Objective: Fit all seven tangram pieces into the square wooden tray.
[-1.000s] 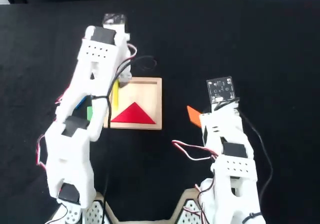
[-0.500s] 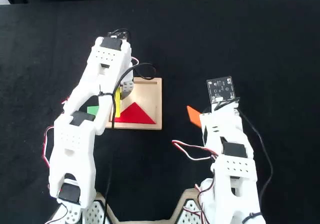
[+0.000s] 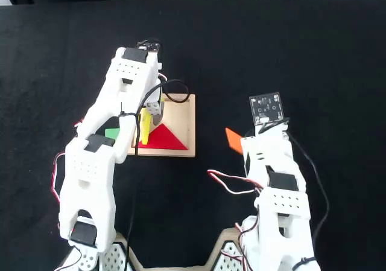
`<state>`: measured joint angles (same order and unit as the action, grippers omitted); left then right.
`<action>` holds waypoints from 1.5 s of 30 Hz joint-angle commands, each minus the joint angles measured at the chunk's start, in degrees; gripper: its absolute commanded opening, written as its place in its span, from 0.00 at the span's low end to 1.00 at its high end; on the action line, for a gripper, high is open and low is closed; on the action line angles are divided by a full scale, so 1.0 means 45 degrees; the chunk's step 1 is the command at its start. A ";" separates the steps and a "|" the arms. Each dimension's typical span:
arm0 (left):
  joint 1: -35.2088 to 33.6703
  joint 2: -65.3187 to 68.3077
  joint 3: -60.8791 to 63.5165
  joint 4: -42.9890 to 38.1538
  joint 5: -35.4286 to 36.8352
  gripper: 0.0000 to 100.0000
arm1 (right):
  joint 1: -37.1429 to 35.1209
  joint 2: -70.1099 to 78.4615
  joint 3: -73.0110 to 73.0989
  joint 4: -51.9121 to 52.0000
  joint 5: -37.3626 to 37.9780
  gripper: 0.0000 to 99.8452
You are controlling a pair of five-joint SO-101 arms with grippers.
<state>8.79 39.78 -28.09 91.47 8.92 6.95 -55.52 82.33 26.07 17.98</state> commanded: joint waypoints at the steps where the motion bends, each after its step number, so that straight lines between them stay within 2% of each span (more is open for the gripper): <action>1: -0.0322 -0.0410 -0.0479 0.0274 -0.0195 0.17 | 0.0059 0.0420 -0.0225 -0.0254 -0.0098 0.01; 8: -0.0283 -0.1524 -0.1201 0.0508 -0.0195 0.17 | -0.0430 0.0440 -0.0205 -0.0254 -0.0078 0.01; 15: 0.0518 -0.1836 -0.1260 0.0391 -0.0176 0.17 | -0.0488 0.0459 -0.0205 -0.0195 -0.0078 0.01; 25: 0.1612 -0.1934 -0.0889 -0.0586 -0.0117 0.17 | -0.0488 0.0459 -0.0186 -0.0195 -0.0078 0.01; 32: 0.1827 -0.1446 -0.0908 -0.2286 -0.0176 0.17 | -0.0469 0.0459 -0.0186 -0.0195 -0.0078 0.01; 37: 0.1221 -0.0176 -0.0811 -0.3360 -0.0195 0.17 | -0.0488 0.0459 -0.0186 -0.0195 -0.0078 0.01; 41: 0.1123 0.0449 -0.0869 -0.2852 -0.0234 0.17 | -0.0527 0.0459 -0.0186 -0.0215 -0.0078 0.01; 45: 0.1026 0.0606 -0.0869 -0.1817 -0.1114 0.17 | -0.0527 0.0459 -0.0186 -0.0234 -0.0078 0.01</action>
<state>14.51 43.47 -30.90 80.57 6.29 5.63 -55.52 82.33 26.07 17.98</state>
